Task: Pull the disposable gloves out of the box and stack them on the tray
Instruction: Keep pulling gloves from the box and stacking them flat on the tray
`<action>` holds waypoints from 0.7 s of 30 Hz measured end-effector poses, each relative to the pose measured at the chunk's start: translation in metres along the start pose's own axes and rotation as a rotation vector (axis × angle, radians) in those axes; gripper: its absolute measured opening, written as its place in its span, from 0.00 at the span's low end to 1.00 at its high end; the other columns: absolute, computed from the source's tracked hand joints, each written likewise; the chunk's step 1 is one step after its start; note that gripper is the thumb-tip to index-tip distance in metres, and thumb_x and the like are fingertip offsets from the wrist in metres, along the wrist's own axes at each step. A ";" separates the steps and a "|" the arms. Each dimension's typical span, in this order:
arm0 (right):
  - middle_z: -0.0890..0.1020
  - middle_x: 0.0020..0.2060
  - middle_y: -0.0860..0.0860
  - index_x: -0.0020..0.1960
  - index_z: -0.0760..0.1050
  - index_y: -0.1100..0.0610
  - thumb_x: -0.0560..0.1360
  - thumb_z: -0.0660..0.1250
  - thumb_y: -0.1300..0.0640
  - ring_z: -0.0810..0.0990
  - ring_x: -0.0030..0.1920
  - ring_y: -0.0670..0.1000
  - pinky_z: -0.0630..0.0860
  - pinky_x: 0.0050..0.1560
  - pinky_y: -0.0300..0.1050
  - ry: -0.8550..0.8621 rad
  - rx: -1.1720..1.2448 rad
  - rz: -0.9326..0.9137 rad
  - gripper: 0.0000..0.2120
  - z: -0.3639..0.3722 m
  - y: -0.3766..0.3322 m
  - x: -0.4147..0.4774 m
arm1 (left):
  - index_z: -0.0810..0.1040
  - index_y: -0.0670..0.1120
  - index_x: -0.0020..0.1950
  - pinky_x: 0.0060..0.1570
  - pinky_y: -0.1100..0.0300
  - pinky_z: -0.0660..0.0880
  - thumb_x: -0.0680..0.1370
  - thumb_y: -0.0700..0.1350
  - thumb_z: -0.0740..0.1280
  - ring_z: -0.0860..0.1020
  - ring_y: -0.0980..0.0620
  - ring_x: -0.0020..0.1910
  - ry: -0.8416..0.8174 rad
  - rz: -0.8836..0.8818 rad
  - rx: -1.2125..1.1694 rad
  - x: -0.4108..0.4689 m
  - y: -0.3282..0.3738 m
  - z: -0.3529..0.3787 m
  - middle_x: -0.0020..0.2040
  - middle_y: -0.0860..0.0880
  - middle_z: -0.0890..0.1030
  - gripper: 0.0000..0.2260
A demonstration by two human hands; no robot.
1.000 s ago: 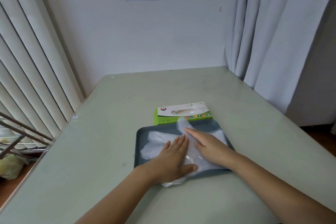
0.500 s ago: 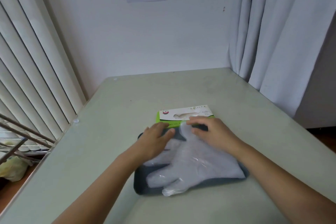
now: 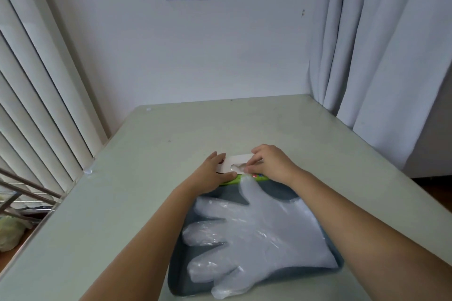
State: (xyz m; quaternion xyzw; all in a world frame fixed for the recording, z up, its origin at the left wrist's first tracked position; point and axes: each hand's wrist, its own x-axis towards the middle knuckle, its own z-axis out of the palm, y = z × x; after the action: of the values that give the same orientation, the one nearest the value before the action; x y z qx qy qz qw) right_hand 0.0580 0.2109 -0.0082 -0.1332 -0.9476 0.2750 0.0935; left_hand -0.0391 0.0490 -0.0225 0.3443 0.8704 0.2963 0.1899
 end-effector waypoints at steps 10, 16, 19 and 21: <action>0.73 0.65 0.51 0.49 0.85 0.56 0.75 0.69 0.55 0.68 0.64 0.48 0.66 0.62 0.41 -0.025 -0.142 -0.146 0.07 0.005 0.019 0.018 | 0.55 0.48 0.78 0.71 0.62 0.53 0.78 0.53 0.67 0.56 0.53 0.77 -0.001 0.017 -0.055 0.011 -0.012 0.006 0.79 0.50 0.50 0.33; 0.73 0.67 0.50 0.53 0.84 0.52 0.75 0.70 0.54 0.63 0.69 0.48 0.61 0.65 0.39 -0.091 -0.226 -0.214 0.09 0.001 0.026 0.028 | 0.56 0.49 0.78 0.72 0.60 0.54 0.78 0.53 0.67 0.56 0.52 0.76 0.017 0.025 -0.070 0.014 -0.018 0.009 0.79 0.51 0.50 0.33; 0.76 0.59 0.49 0.48 0.85 0.55 0.73 0.72 0.55 0.66 0.63 0.46 0.66 0.58 0.38 -0.027 -0.257 -0.240 0.07 0.006 0.023 0.029 | 0.56 0.49 0.78 0.72 0.59 0.54 0.77 0.52 0.68 0.56 0.52 0.76 0.019 0.030 -0.082 0.015 -0.019 0.009 0.79 0.51 0.50 0.33; 0.76 0.53 0.47 0.46 0.86 0.56 0.73 0.72 0.55 0.66 0.58 0.45 0.69 0.55 0.39 -0.004 -0.271 -0.284 0.06 0.007 0.022 0.029 | 0.56 0.48 0.78 0.72 0.60 0.53 0.77 0.52 0.68 0.56 0.52 0.76 0.023 0.034 -0.078 0.015 -0.019 0.009 0.79 0.51 0.51 0.33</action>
State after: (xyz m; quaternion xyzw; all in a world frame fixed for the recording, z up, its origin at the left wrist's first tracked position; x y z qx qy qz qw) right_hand 0.0335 0.2340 -0.0227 -0.0090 -0.9854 0.1292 0.1106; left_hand -0.0539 0.0517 -0.0435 0.3478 0.8543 0.3372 0.1883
